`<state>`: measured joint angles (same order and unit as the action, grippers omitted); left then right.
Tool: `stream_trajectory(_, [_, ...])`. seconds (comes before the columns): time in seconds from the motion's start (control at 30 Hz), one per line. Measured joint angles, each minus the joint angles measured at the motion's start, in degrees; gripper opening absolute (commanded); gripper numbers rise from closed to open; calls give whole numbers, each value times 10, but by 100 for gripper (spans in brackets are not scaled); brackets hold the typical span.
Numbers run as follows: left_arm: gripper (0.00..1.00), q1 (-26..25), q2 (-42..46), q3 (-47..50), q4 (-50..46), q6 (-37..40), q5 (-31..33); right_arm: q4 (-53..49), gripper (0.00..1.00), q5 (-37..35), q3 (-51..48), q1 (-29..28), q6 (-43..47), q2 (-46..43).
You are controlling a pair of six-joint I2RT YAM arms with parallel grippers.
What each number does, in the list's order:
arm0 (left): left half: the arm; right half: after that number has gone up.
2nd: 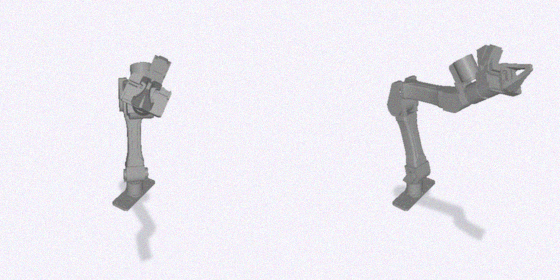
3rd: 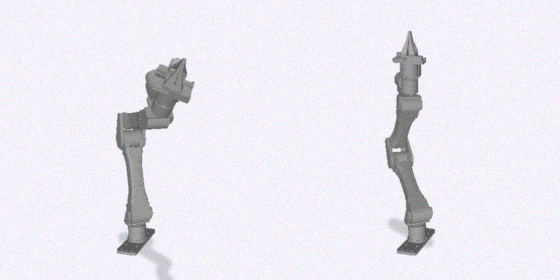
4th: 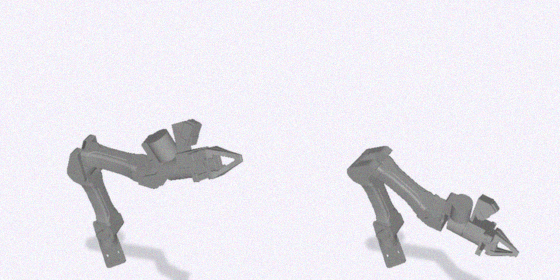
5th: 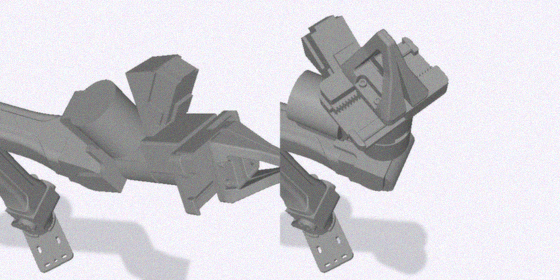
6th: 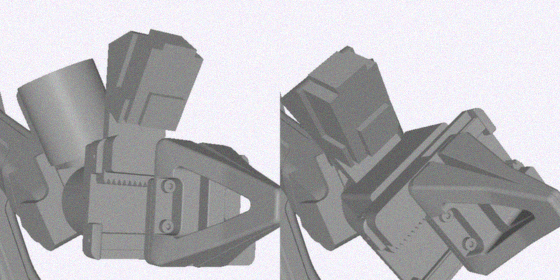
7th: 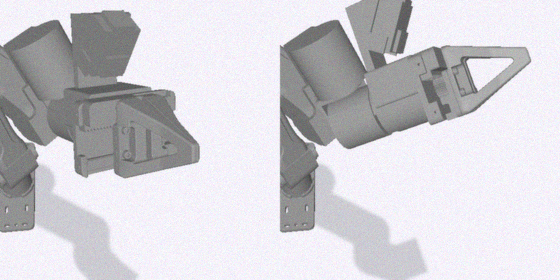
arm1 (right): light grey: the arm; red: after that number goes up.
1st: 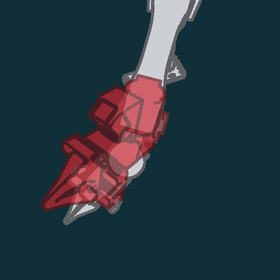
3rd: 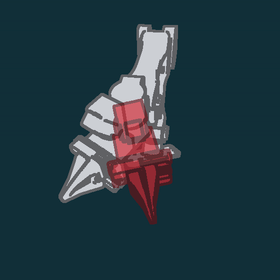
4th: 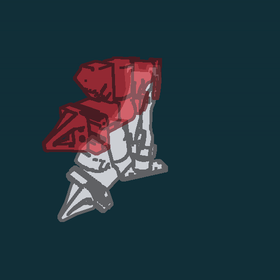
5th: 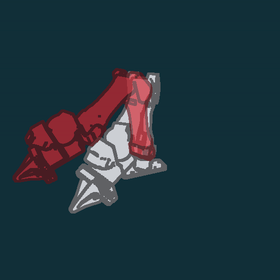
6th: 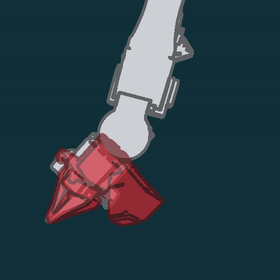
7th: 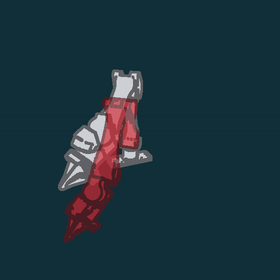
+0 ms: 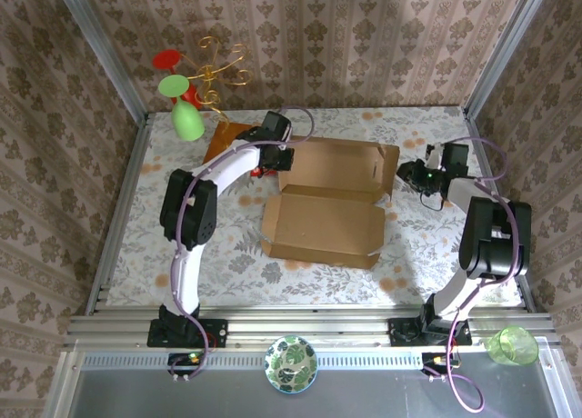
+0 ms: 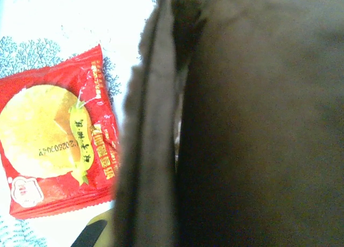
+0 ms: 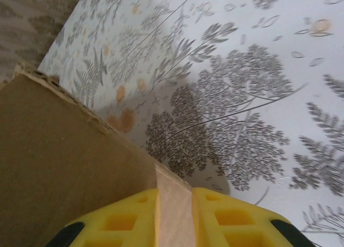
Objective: Fold the paper box
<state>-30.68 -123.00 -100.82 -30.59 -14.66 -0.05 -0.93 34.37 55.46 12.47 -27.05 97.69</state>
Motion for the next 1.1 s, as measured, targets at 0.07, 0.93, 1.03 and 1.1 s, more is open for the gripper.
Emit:
stream_trajectory(0.07, [0, 0, -4, -7, -4, 3, -2, -11, 25, 7, 15, -11, 19, 14])
stream_trajectory(0.93, [0, 11, -19, -36, -32, 23, -19, 0, 39, 6, -5, 68, 42, -11])
stream_trajectory(1.03, [0, 12, -19, -37, -35, 25, -20, 6, 40, 29, 22, 65, 24, 30])
stream_trajectory(1.1, [0, 12, -19, -38, -37, 25, -20, 6, 40, 45, 50, 58, 14, 71])
